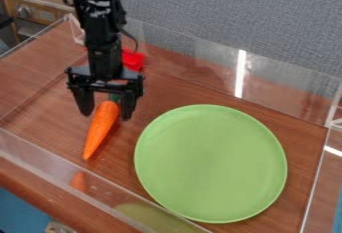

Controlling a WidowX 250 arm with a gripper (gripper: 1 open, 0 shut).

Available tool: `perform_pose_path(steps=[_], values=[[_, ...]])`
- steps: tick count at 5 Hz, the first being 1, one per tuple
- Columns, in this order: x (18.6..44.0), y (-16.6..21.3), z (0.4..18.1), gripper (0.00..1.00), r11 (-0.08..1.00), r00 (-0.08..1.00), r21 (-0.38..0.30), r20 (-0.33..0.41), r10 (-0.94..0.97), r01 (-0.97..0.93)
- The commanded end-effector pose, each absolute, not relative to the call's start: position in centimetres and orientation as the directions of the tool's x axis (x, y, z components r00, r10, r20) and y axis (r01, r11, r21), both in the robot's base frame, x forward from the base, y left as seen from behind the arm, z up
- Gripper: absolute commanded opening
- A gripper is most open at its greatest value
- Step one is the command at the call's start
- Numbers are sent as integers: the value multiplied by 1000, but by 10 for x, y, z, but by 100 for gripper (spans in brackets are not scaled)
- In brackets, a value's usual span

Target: Put the carrot on the right side

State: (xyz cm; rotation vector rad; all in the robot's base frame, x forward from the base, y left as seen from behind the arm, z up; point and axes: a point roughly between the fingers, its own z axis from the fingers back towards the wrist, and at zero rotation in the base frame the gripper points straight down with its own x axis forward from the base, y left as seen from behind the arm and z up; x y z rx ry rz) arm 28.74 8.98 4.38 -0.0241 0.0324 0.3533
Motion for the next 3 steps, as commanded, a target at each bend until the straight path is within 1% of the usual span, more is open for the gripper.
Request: perform_pose_path(steps=[1,2,3], values=[[299,98,59,100,924,923,-11,18,384,-383],[300,99,52,100,911,911,-4,3,413,-413],[299,101,53,100,949,949,-2,-6,317,-317]])
